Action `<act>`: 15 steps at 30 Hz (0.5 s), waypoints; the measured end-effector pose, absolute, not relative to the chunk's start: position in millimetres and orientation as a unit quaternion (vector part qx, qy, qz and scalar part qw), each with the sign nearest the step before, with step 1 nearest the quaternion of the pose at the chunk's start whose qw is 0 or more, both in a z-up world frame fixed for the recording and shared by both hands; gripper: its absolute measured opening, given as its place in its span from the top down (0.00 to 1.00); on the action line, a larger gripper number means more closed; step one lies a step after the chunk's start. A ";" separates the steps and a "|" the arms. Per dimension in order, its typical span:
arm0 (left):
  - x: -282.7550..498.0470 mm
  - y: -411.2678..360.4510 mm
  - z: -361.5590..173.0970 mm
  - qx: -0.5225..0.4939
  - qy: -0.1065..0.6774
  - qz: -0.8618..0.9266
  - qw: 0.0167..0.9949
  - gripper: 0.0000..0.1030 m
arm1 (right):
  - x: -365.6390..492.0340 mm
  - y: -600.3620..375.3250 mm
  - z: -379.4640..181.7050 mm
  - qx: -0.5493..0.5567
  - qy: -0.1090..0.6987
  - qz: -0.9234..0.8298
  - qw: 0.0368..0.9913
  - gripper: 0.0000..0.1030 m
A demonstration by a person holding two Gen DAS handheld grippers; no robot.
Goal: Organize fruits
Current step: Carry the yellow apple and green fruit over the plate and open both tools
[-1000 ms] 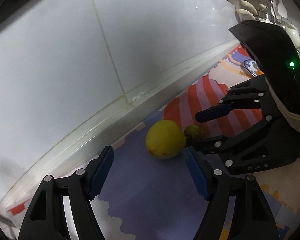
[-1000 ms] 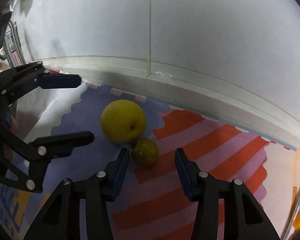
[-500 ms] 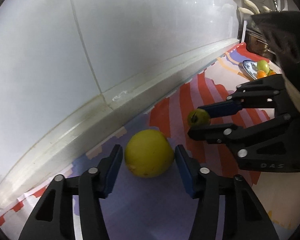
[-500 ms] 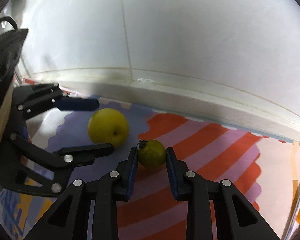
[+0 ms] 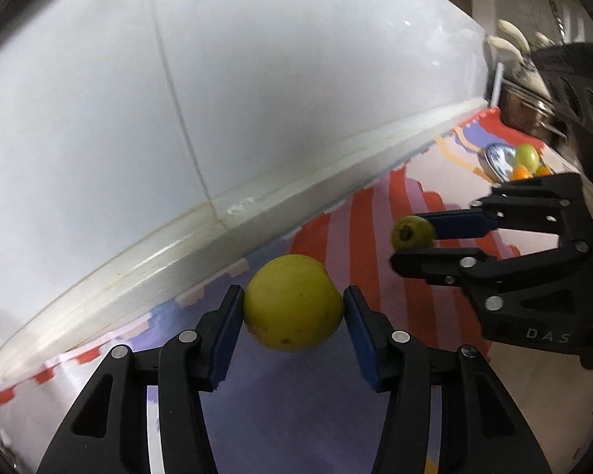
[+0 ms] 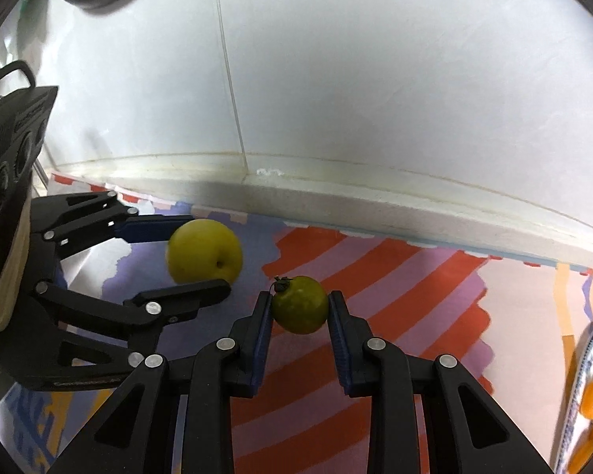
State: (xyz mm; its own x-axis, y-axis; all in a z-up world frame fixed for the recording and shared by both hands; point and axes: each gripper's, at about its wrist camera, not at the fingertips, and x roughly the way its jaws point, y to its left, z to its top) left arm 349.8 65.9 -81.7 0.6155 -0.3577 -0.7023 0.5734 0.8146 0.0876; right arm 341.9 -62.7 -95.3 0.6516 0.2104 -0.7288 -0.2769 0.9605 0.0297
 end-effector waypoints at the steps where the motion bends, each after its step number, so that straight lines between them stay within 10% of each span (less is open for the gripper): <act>1: 346.1 66.9 -77.5 0.149 0.347 -0.256 0.890 0.51 | 336.4 -65.2 -92.8 -0.040 0.391 0.132 0.910 0.72; 15: 271.4 60.3 -8.5 0.098 0.286 -0.243 0.922 0.51 | 258.4 -90.6 -25.9 -0.014 0.326 0.104 0.939 0.72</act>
